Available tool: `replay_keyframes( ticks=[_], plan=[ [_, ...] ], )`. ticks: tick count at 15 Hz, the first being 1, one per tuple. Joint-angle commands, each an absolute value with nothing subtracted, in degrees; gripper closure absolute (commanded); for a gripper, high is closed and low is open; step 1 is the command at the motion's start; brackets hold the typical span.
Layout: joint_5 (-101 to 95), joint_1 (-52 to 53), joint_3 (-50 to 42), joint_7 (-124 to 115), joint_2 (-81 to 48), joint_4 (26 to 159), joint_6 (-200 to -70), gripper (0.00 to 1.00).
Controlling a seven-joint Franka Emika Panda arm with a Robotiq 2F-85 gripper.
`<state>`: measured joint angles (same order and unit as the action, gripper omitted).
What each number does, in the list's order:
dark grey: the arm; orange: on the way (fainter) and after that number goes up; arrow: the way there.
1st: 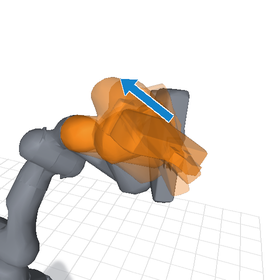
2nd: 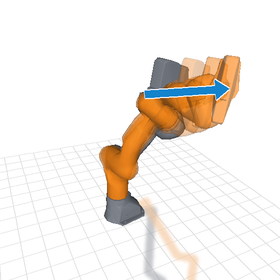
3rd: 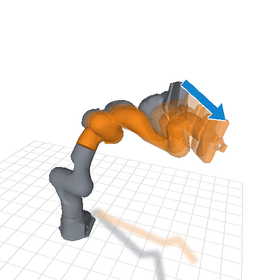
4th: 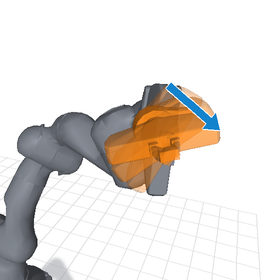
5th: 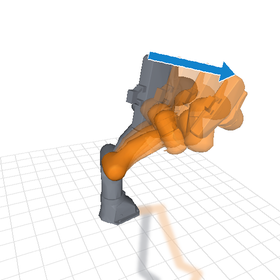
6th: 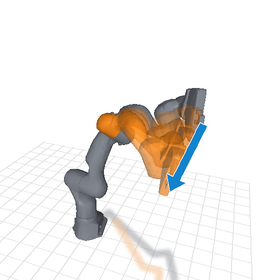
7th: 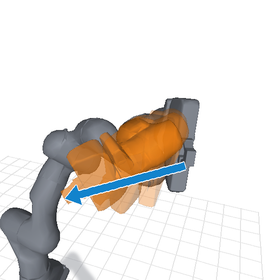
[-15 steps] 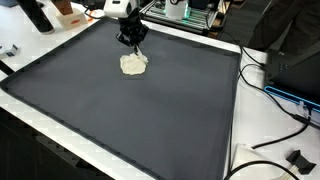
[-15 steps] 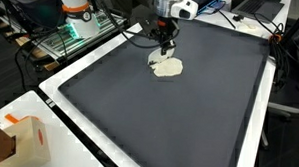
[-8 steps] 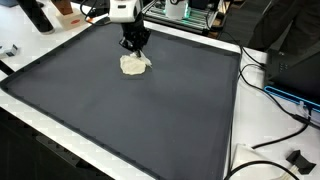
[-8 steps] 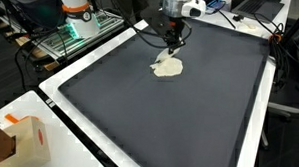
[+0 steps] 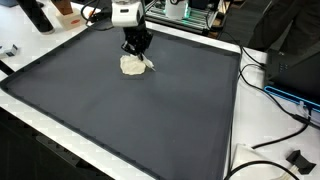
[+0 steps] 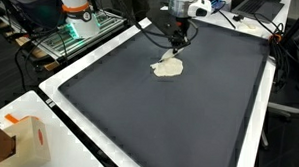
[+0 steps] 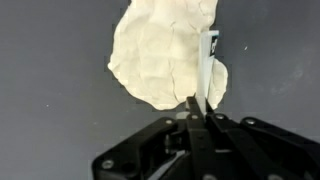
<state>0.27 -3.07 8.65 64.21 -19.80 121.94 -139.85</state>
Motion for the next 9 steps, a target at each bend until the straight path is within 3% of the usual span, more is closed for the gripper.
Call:
replay_keyframes(
  ticks=[1,9],
  plan=[
    [-1.09,-2.12,6.76,59.84,-22.22,122.93,-139.30,0.99],
    [-1.60,-2.88,4.78,53.69,-18.97,125.11,-132.94,0.99]
  ],
)
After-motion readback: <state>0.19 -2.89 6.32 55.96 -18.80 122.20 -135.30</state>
